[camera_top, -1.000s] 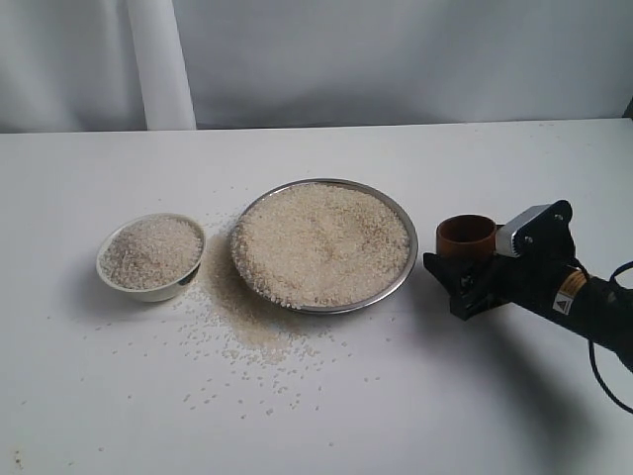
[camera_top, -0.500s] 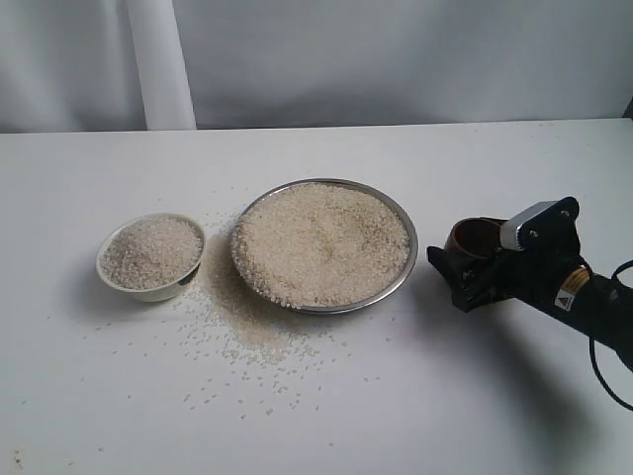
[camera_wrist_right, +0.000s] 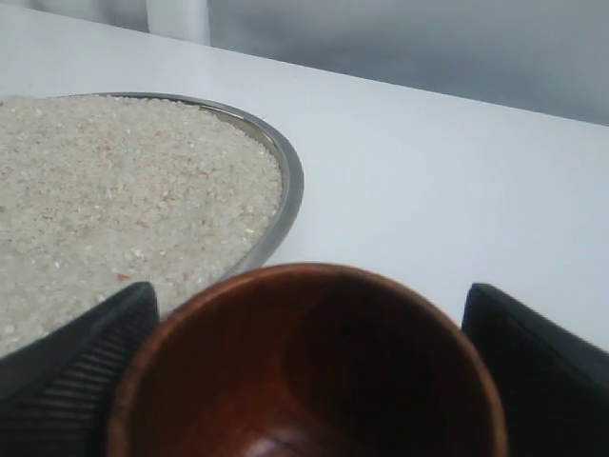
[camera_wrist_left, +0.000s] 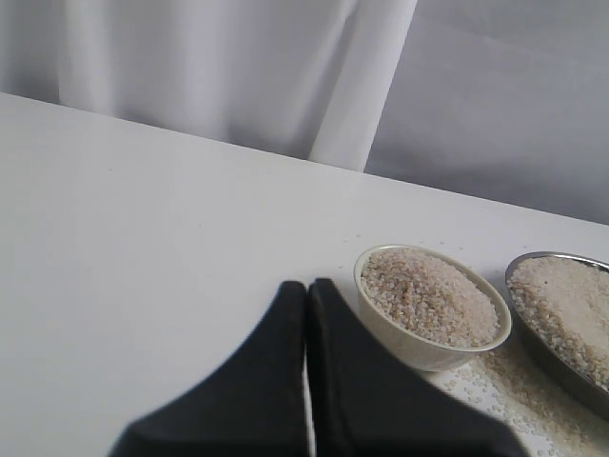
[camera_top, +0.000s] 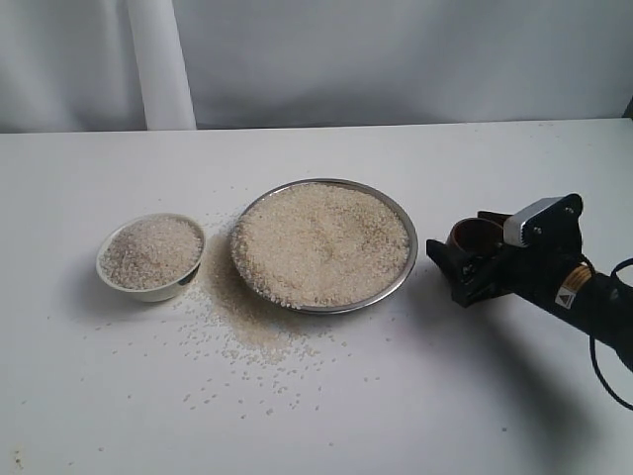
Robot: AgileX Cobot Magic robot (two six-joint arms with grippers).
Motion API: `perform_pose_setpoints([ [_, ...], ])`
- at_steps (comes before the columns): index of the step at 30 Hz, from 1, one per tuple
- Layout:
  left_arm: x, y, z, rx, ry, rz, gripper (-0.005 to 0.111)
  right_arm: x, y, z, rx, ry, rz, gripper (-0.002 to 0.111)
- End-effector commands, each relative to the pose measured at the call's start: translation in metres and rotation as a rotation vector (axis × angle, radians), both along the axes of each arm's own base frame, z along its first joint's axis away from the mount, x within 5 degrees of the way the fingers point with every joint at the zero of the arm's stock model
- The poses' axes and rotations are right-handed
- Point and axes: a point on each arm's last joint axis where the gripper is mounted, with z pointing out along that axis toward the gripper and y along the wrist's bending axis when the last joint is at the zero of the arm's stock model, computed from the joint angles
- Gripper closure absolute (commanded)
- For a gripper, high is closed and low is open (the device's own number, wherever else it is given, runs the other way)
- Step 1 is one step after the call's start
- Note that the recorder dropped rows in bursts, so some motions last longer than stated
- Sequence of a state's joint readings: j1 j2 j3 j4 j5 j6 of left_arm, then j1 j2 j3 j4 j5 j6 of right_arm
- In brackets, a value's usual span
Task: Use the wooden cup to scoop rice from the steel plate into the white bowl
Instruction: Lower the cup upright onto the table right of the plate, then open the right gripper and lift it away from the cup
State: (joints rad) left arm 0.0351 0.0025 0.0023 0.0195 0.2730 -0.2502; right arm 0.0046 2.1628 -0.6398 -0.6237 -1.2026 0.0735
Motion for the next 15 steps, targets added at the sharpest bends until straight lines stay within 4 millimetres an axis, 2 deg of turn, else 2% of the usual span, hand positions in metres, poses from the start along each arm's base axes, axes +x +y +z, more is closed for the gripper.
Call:
perform_pose_setpoints([
  [1, 0.0, 0.0, 0.001, -0.005, -0.011, -0.004, 0.107, 0.0, 0.0, 0.009, -0.05, -0.076, 0.03, 0.029],
  [6, 0.0, 0.0, 0.001, -0.005, -0.011, -0.004, 0.107, -0.008, -0.001, 0.021, -0.053, -0.095, 0.012, 0.029],
  [10, 0.0, 0.0, 0.001, -0.005, -0.011, -0.004, 0.107, -0.015, -0.003, 0.04, -0.05, -0.134, -0.009, 0.029],
  [15, 0.0, 0.0, 0.001, -0.005, -0.011, -0.004, 0.107, -0.027, -0.002, 0.073, 0.002, -0.188, -0.009, 0.029],
])
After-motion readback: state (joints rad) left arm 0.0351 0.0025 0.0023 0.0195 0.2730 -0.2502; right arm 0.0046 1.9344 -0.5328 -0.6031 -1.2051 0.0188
